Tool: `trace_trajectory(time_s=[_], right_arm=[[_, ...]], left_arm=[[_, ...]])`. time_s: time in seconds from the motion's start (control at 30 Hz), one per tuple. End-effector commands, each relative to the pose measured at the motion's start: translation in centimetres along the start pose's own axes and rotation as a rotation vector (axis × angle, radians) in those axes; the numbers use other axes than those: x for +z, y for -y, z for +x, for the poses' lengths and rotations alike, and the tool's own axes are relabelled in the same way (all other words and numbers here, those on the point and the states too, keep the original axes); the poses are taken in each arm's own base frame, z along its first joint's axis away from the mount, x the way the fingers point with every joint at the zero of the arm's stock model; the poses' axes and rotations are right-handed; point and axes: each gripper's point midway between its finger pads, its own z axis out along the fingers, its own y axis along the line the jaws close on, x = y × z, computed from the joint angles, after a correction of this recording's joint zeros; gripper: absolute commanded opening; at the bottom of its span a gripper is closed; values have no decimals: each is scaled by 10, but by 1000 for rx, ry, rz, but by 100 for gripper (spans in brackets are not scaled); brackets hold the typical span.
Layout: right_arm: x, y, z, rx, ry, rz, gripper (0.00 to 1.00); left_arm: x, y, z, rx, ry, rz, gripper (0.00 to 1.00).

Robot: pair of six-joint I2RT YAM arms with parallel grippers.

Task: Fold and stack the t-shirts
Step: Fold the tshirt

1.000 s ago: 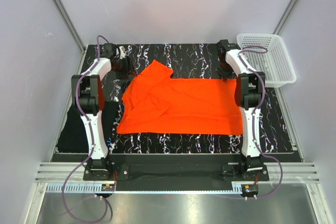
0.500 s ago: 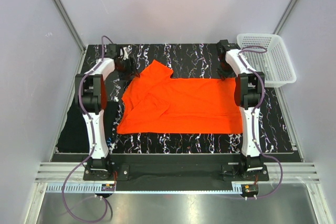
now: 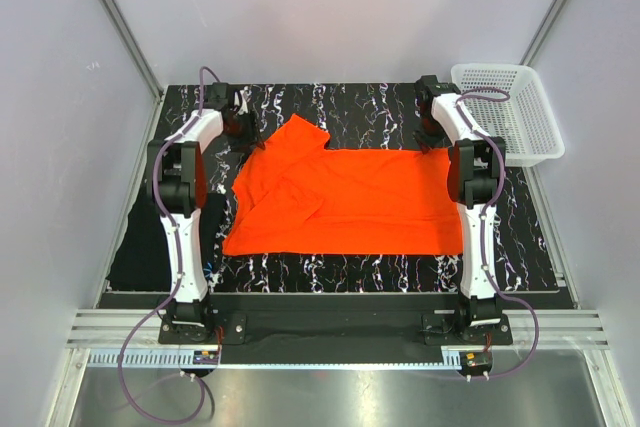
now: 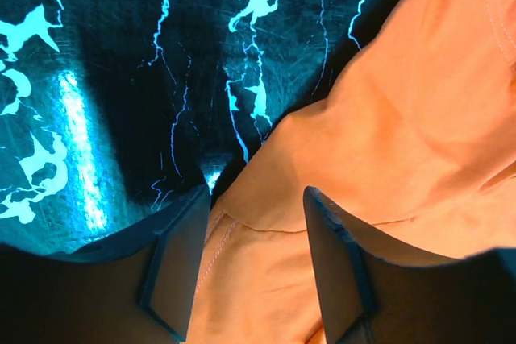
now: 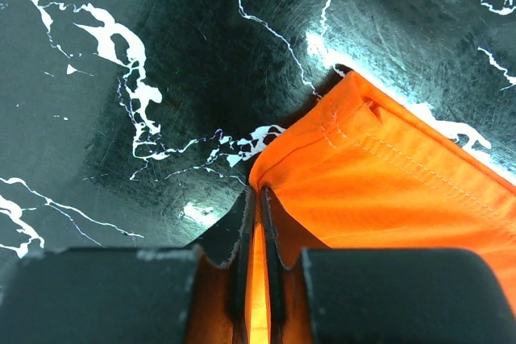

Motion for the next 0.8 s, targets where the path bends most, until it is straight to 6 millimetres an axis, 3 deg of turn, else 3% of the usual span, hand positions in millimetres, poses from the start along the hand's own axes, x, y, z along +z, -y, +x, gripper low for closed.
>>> trace_trajectory(time_s=[0.0,0.1,0.33,0.6,0.73,0.77], right_arm=[[8,0,3,-4,-19,10,11],[8,2,3,-15,-23,10,10],[-3,5,-4,-57,-6,0,2],[-15,-3,-10,-140,0,-59,0],[-40,-3,-21,-183,29,-102,0],[-39,2,-14,-201,4,-100,0]], left_arm=[[6,-3,-6,3,7,-14,51],[5,2,-11,6,14,3,30],[1,11,-22,-38,28,31,0],[-8,21,-26,-107,40,41,0],[-26,30,-29,-27,70,40,0],[-37,33,-34,10,97,33,0]])
